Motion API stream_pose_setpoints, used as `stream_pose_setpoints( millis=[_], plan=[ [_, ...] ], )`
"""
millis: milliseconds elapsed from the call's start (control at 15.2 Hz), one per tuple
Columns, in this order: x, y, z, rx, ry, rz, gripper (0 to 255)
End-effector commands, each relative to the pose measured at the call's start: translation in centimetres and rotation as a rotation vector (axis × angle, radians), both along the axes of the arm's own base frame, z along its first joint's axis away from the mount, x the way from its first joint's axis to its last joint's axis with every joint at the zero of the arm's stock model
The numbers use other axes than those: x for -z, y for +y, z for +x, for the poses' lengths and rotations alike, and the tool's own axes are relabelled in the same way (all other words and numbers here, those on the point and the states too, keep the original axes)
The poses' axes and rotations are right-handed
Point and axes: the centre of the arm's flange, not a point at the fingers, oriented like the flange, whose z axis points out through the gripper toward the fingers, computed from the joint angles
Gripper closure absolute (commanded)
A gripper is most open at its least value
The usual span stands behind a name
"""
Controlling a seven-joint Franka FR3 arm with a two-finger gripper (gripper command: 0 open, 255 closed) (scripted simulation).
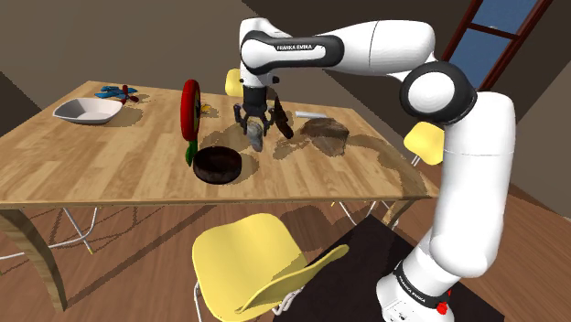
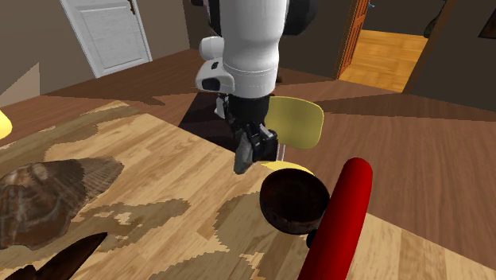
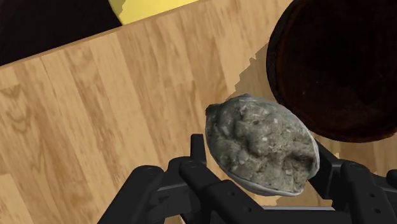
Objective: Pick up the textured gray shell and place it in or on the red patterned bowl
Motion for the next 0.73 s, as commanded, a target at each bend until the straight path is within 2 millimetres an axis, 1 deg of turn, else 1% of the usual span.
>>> stream_pose_setpoints(
  millis=[0,528,660],
  plan=[
    [0.2,2.8,0.7,0.002,0.0,0.0,255],
    [0.2,13.2,3.0,0.002,0.0,0.0,255],
    [1.2,13.2,3.0,0.002,0.0,0.0,255]
  ],
)
